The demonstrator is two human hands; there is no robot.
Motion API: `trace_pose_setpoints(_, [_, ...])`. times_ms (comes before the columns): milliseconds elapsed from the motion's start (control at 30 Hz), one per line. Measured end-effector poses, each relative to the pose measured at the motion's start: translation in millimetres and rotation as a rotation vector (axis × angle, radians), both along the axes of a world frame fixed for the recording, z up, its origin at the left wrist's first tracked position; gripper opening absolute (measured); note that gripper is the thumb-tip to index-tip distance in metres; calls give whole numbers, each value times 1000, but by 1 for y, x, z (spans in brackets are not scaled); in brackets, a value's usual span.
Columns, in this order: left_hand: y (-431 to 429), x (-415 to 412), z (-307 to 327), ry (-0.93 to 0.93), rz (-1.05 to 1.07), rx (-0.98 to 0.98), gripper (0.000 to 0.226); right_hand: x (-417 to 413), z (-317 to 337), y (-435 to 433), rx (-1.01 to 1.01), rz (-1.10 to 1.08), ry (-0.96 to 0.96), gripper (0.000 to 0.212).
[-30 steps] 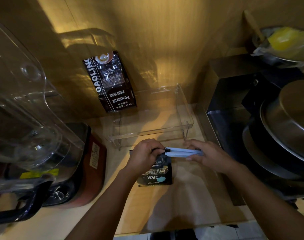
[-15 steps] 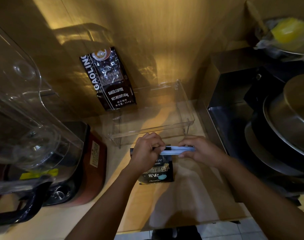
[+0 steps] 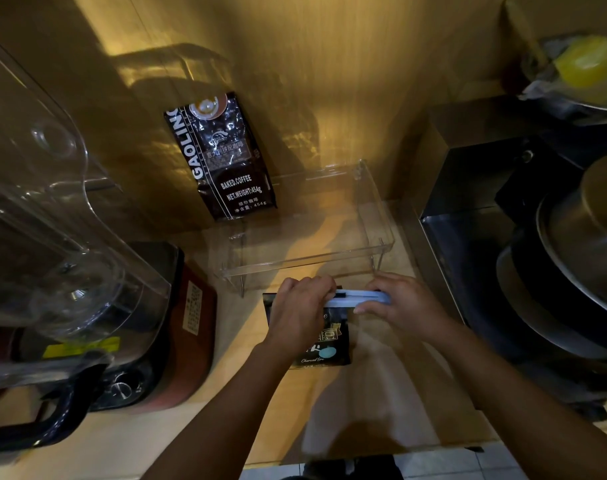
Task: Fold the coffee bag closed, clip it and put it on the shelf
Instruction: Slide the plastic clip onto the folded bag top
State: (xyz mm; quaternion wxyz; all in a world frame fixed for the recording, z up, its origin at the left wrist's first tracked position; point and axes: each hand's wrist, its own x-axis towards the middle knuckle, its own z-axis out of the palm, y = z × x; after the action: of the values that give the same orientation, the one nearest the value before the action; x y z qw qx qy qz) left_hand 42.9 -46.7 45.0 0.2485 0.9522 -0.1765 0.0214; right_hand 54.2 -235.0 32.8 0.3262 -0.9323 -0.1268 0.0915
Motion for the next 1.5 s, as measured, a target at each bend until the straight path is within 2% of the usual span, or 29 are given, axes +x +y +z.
trace_pose_setpoints(100, [0,-1,1,-9,-1,-10,13,-7,-5,-12,170,-11,54,20])
trace_pose_setpoints(200, [0,0,-1,-6,4,-46,13,-10,-8,-21,258,-60,57,20])
trace_pose_setpoints(533, [0,2,2,21,30,-55,12,-4,-16,-15,332,-88,7,20])
trace_pose_setpoints(867, [-2,-3,4,-4,26,-25,10,0,-13,24,344,4,-12,21])
trace_pose_setpoints(1033, [0,-4,1,-30,55,-29,11,-2,-17,16,530,-121,105,21])
trace_pose_setpoints(1200, [0,-4,0,8,104,-91,10,-6,-19,6,612,-202,77,38])
trace_pose_setpoints(1333, [1,1,1,89,118,-109,7,-8,-17,9,634,-191,104,33])
trace_pose_setpoints(1500, [-4,-1,1,66,86,-80,7,-12,-13,24,670,-147,160,19])
